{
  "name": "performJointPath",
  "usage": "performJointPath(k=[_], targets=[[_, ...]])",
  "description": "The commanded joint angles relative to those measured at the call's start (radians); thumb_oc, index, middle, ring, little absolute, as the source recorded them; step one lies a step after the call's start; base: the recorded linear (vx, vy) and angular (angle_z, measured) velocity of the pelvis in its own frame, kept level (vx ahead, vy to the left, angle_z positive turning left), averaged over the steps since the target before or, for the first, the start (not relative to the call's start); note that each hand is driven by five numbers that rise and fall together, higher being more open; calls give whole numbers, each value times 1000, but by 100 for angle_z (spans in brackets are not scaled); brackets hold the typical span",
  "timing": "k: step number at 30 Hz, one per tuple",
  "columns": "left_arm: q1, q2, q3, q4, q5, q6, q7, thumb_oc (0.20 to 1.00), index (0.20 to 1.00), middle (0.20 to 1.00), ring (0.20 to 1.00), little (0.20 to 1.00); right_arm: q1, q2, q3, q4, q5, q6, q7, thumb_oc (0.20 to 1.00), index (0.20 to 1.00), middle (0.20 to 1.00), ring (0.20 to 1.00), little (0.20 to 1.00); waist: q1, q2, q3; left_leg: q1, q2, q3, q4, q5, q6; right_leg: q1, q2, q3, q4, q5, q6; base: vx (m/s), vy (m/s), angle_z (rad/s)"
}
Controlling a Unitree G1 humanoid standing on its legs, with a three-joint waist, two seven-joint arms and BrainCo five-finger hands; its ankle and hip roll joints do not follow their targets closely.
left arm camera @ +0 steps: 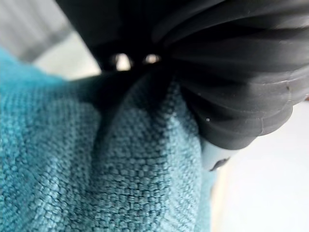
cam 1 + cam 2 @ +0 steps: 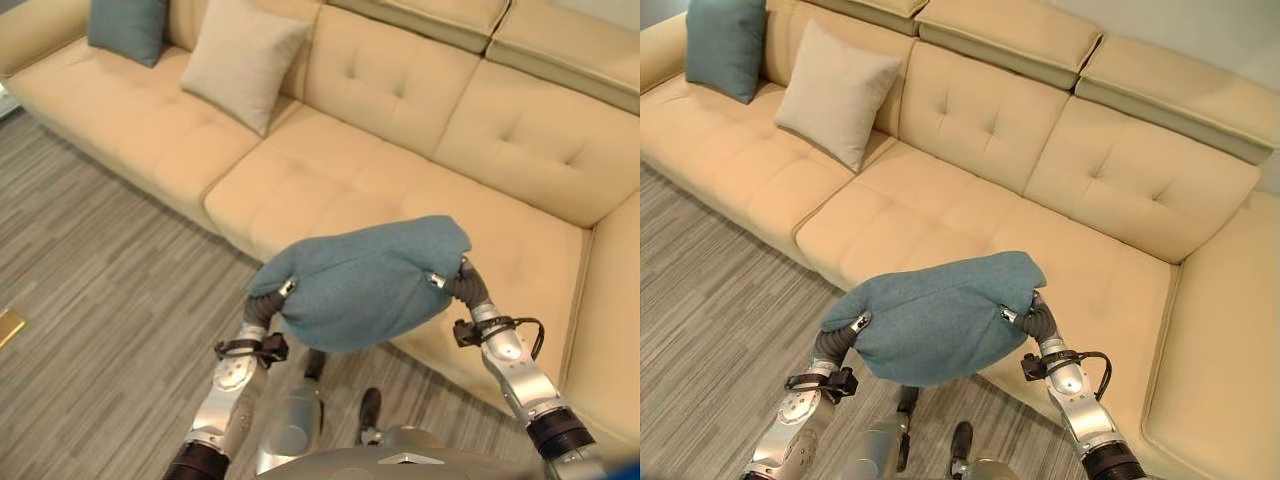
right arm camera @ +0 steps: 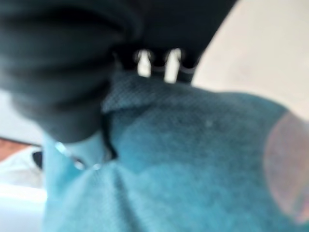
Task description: Pick up all the scattered cushions and arrange them neatly on the sofa.
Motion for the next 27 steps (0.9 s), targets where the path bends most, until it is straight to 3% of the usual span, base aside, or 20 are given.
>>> performJointPath(k=[1,2,6,9,10,11,13,14,15,16,17,19,20,21,22,23,24,25,26,27], targets=[[-52,74,48,-123,14,-77,-38,200,200,200,200,200,-31,23,-79,-72,24,-66,-35,200,200,200,200,200,12,-56,-89,38,-60,6,64,-74,27,-21,-170,0,237,-36,173,156,444,-28],[-65,91,45,-129,15,-83,-34,200,200,200,200,200,-53,31,-71,-71,17,-65,-38,200,200,200,200,200,3,-51,-66,51,-76,9,85,-91,49,-84,-199,27,360,51,187,154,444,-22],[-74,102,49,-134,28,-90,-24,200,200,200,200,200,-71,42,-61,-62,21,-67,-40,200,200,200,200,200,-2,-38,-55,75,-75,3,88,-112,63,-150,-182,36,417,33,167,58,187,5],[-67,102,60,-130,25,-90,-31,200,200,200,200,200,-78,41,-53,-47,33,-69,-27,200,200,200,200,200,-13,-43,-65,123,-76,0,50,-117,61,-173,-121,15,312,3,150,145,103,-8],[-66,101,64,-129,23,-88,-29,200,200,200,200,200,-82,39,-51,-46,34,-69,-28,200,200,200,200,200,-14,-48,-68,135,-82,5,41,-121,60,-187,-111,-9,262,11,150,284,140,-26],[-53,97,77,-126,30,-79,-25,200,200,200,200,200,-86,41,-44,-38,40,-68,-23,200,200,200,200,200,-23,-53,-64,181,-95,16,22,-134,57,-215,-81,-76,177,52,159,232,111,-46],[-48,93,81,-119,34,-78,-34,200,200,200,200,200,-78,35,-46,-36,42,-67,-19,200,200,200,200,200,-37,-56,-61,193,-105,7,37,-150,52,-206,-73,-56,153,56,158,295,59,-46],[-45,86,69,-106,34,-79,-47,200,200,200,200,200,-62,27,-57,-40,41,-71,-21,200,200,200,200,200,-47,-60,-67,197,-111,-6,72,-176,41,-176,-58,-2,130,48,143,357,18,13],[-43,82,65,-107,26,-78,-56,200,200,200,200,200,-47,24,-68,-46,45,-71,-22,200,200,200,200,200,-52,-59,-73,188,-111,-5,119,-178,20,-163,-57,5,119,45,135,328,-15,90],[-38,78,59,-113,19,-76,-66,200,200,200,200,200,-31,15,-81,-56,47,-77,-26,200,200,200,200,200,-56,-57,-73,148,-91,11,239,-154,-21,-128,-61,-11,92,46,122,213,-28,120],[-50,78,45,-112,13,-76,-73,200,200,200,200,200,-25,4,-88,-59,57,-79,-33,200,200,200,200,200,-49,-57,-52,61,-83,-8,421,-89,-64,-97,-53,0,83,34,96,132,-35,50],[-61,74,35,-111,12,-73,-59,200,200,200,200,200,-34,2,-80,-70,66,-82,-41,200,200,200,200,200,-38,-59,-36,9,-92,-32,496,-94,-45,-78,-49,16,79,23,83,77,-6,-16],[-57,73,38,-113,15,-70,-54,200,200,200,200,200,-31,3,-79,-71,66,-80,-43,200,200,200,200,200,-35,-60,-38,0,-82,-41,466,-112,-32,-74,-50,30,78,16,85,186,76,10],[-56,71,41,-117,16,-69,-48,200,200,200,200,200,-37,6,-74,-63,64,-77,-46,200,200,200,200,200,-27,-63,-43,-9,-70,-81,333,-150,-17,-70,-57,59,76,11,98,157,74,0],[-55,71,41,-117,17,-69,-48,200,200,200,200,200,-37,6,-74,-63,64,-78,-47,200,200,200,200,200,-25,-64,-42,-2,-70,-79,326,-148,-16,-67,-58,62,76,9,99,207,135,-54],[-50,73,41,-127,25,-72,-42,200,200,200,200,200,-42,9,-68,-53,64,-76,-51,200,200,200,200,200,-8,-55,-44,4,-69,-183,192,-110,-23,-60,-44,107,76,1,105,138,118,-55],[-48,74,41,-128,26,-77,-38,200,200,200,200,200,-46,6,-67,-50,56,-76,-56,200,200,200,200,200,-4,-49,-44,9,-73,-232,138,-73,-30,-63,-42,123,85,-2,106,151,200,-58],[-44,67,39,-122,22,-84,-37,200,200,200,200,200,-49,3,-62,-47,60,-75,-47,200,200,200,200,200,-5,-42,-50,34,-89,-263,133,-96,-22,-71,-54,139,106,-10,113,90,177,-91],[-50,66,33,-120,16,-83,-42,200,200,200,200,200,-40,-1,-71,-54,55,-76,-42,200,200,200,200,200,-27,-33,-55,45,-64,-219,102,-77,-32,-74,-55,135,111,-12,113,84,266,-119],[-68,70,16,-122,22,-83,-50,200,200,200,200,200,-44,1,-76,-56,54,-67,-43,200,200,200,200,200,-30,-29,-63,63,-76,-244,83,-72,-26,-92,-66,140,122,-13,117,90,243,-86]])
